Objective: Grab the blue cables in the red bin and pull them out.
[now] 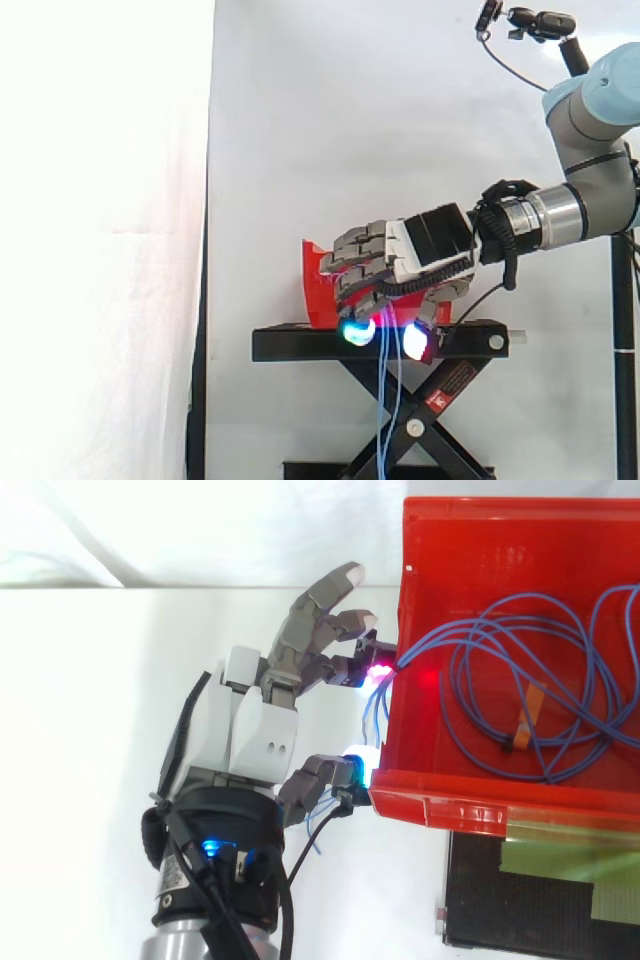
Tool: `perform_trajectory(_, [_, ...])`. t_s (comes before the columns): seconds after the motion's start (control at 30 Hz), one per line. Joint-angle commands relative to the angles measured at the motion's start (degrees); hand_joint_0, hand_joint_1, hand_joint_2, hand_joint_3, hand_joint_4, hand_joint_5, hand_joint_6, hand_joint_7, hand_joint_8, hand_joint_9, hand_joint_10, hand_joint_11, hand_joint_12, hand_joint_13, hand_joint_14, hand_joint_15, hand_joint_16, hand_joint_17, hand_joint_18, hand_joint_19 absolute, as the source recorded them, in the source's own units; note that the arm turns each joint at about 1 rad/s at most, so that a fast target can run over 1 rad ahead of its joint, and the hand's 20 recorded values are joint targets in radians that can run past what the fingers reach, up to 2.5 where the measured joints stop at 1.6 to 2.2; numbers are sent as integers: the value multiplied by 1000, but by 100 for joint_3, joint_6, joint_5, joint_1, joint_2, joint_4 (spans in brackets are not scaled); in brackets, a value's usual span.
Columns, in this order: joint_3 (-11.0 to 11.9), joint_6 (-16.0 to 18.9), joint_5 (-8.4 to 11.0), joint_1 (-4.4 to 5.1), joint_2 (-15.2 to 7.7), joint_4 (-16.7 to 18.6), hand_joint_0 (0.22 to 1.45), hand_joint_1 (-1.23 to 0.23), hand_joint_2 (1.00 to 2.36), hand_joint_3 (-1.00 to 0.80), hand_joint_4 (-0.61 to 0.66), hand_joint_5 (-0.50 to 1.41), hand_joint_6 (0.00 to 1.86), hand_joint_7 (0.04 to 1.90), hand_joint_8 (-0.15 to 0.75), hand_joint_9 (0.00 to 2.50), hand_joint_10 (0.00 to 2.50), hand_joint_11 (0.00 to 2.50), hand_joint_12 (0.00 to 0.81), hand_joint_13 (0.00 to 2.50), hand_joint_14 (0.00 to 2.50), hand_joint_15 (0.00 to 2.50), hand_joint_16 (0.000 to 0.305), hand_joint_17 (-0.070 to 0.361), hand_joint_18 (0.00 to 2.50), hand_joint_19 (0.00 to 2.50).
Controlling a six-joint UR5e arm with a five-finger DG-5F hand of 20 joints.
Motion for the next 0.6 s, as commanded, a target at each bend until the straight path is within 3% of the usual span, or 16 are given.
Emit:
perform_trajectory(0.0, [0, -1, 1, -15, 0, 3, 731, -987, 1000, -1000, 100, 759, 126, 665, 241, 626, 22, 576, 339, 384, 14, 362, 46, 103, 254, 470])
perform_trajectory(0.17, [0, -1, 1, -15, 0, 3, 735, -991, 1000, -1000, 87, 739, 306, 596, 237, 643, 20, 581, 340, 398, 14, 365, 46, 102, 256, 478])
perform_trajectory(0.57, [0, -1, 1, -6, 0, 3, 739, -988, 1000, -1000, 80, 747, 326, 584, 237, 655, 23, 586, 340, 428, 14, 375, 45, 102, 273, 494])
